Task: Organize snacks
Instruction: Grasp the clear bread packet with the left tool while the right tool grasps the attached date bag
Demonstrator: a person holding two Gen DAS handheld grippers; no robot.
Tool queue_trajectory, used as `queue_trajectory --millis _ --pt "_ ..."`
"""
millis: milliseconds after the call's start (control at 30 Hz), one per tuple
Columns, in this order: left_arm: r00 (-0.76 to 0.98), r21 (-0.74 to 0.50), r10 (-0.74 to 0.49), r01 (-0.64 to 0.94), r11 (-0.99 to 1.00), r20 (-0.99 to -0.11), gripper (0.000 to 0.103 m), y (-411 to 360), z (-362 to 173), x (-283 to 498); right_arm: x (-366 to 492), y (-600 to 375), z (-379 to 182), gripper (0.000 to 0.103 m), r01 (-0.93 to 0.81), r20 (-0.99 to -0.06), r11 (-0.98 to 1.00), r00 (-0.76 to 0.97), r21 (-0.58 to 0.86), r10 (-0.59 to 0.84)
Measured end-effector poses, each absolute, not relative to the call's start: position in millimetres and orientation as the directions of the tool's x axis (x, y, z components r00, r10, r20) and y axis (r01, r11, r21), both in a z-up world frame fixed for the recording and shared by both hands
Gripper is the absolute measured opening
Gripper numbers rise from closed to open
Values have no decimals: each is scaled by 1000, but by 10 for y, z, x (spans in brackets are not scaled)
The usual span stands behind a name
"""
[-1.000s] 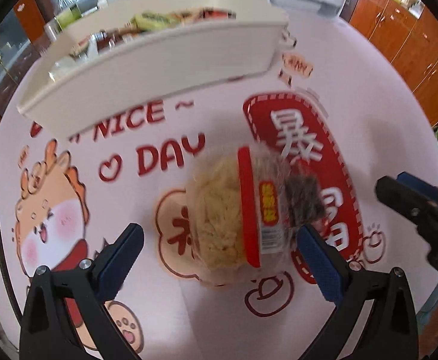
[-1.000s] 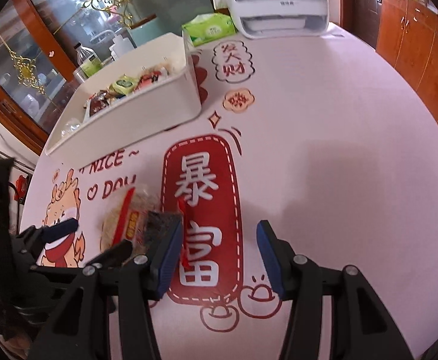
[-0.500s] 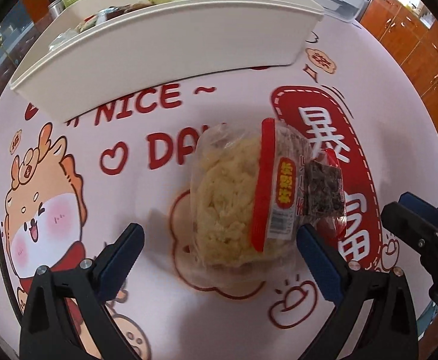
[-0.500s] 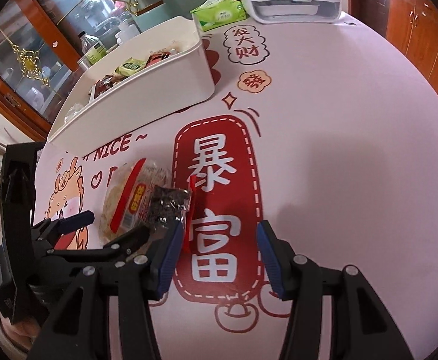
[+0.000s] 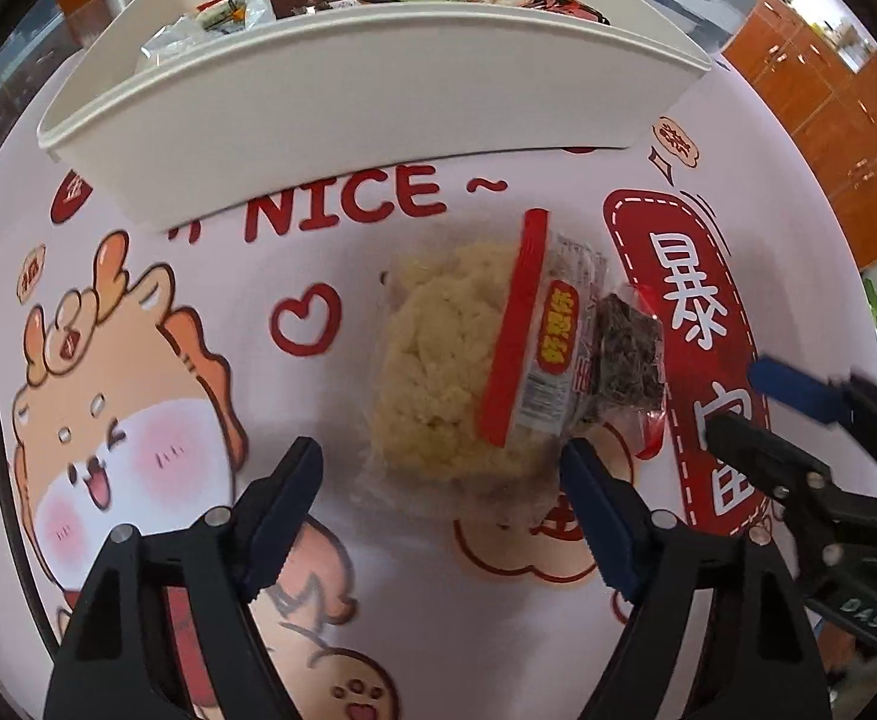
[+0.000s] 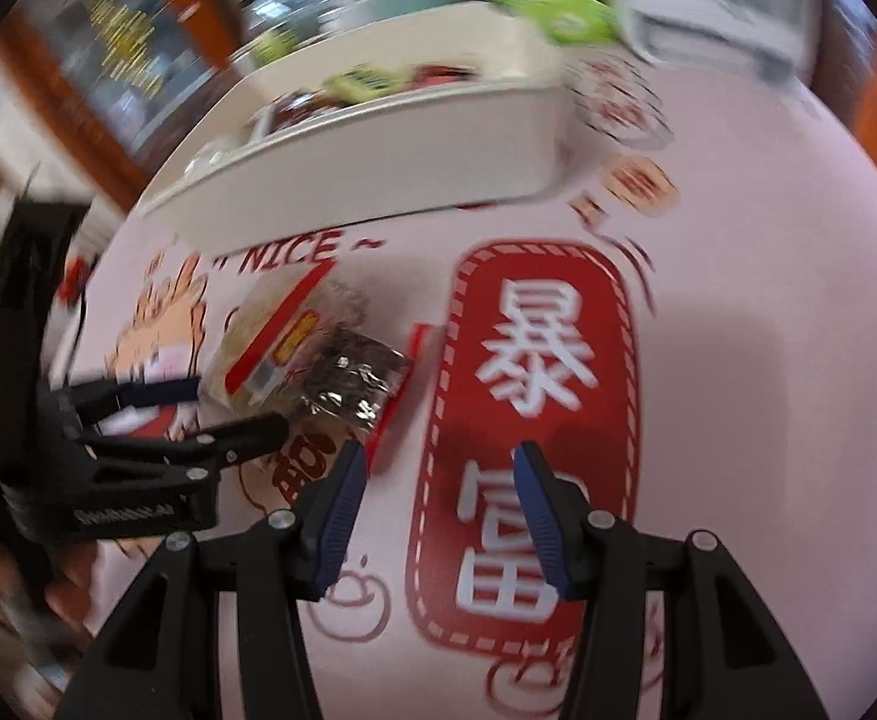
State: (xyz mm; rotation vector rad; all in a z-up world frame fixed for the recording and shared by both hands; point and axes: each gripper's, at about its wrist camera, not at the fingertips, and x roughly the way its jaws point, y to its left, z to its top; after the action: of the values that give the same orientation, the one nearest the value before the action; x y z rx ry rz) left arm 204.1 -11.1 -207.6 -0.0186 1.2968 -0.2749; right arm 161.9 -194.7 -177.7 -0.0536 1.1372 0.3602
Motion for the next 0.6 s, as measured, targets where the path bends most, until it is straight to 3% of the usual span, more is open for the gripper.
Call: queue_trajectory --millis 267,600 --pt "222 -166 -241 308 937 -945 81 -85 -2008 2163 1725 -1526 -1836 52 -692 -890 721 356 -47 284" --pt "154 -195 -266 367 910 -952 81 -61 -2093 2277 1818 -1265 -2058 55 -813 -913 578 285 -68 293"
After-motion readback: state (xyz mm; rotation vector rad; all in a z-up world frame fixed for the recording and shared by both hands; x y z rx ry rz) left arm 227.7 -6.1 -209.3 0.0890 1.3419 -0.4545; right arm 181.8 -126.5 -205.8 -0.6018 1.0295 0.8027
